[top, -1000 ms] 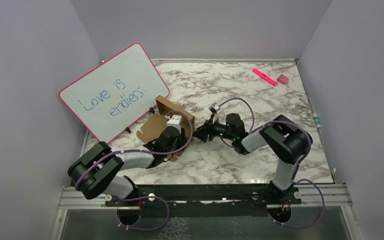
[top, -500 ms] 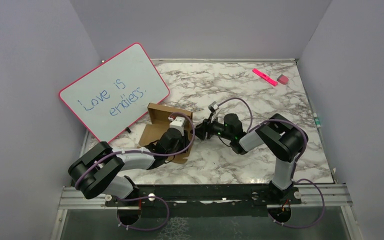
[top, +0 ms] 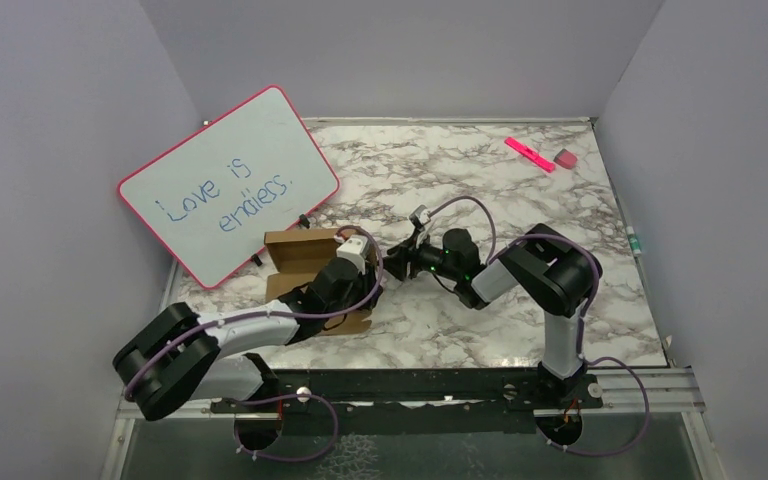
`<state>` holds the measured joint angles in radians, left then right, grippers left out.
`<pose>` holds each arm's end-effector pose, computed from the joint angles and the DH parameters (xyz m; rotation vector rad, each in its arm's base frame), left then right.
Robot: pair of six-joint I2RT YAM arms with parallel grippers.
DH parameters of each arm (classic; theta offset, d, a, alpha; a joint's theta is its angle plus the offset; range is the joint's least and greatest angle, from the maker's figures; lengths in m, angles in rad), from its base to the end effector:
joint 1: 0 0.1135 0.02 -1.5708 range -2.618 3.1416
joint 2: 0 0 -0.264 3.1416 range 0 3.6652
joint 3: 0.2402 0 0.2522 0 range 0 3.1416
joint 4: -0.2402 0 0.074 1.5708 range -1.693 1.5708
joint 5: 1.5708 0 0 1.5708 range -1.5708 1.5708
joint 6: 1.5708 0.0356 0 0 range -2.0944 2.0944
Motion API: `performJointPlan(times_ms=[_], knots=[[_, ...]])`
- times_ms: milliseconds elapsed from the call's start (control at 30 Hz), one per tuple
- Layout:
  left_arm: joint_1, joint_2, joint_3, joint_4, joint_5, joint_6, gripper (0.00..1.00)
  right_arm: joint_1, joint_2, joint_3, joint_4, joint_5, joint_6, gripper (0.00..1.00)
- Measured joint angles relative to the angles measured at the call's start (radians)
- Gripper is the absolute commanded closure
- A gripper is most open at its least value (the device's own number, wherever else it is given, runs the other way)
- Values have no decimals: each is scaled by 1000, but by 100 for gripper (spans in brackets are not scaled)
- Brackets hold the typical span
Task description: Fold the paper box
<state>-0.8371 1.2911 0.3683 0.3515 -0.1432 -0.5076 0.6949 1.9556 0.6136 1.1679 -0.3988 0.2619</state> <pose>0.1609 -0.1709 0.1491 0.2760 2.1857 -0.6250 0.2510 0.2272 0.1147 -0.6939 1.7148 1.0320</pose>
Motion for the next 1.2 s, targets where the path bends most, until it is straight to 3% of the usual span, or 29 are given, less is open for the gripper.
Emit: performJointPlan(times_ms=[333, 567, 700, 1000, 1200], knots=[[-1, -282, 170, -326, -51, 35, 52, 0, 42, 45, 14, -54, -28, 50], [47, -334, 354, -583, -195, 19, 32, 0, 47, 43, 21, -91, -29, 49], [221, -335, 460, -729, -239, 20, 22, 0, 47, 39, 21, -103, -29, 49], [616, -285, 541, -875, -209, 134, 19, 0, 47, 19, 51, -132, -24, 48], [736, -159, 552, -872, -96, 195, 21, 0, 47, 14, 68, -147, -21, 47]])
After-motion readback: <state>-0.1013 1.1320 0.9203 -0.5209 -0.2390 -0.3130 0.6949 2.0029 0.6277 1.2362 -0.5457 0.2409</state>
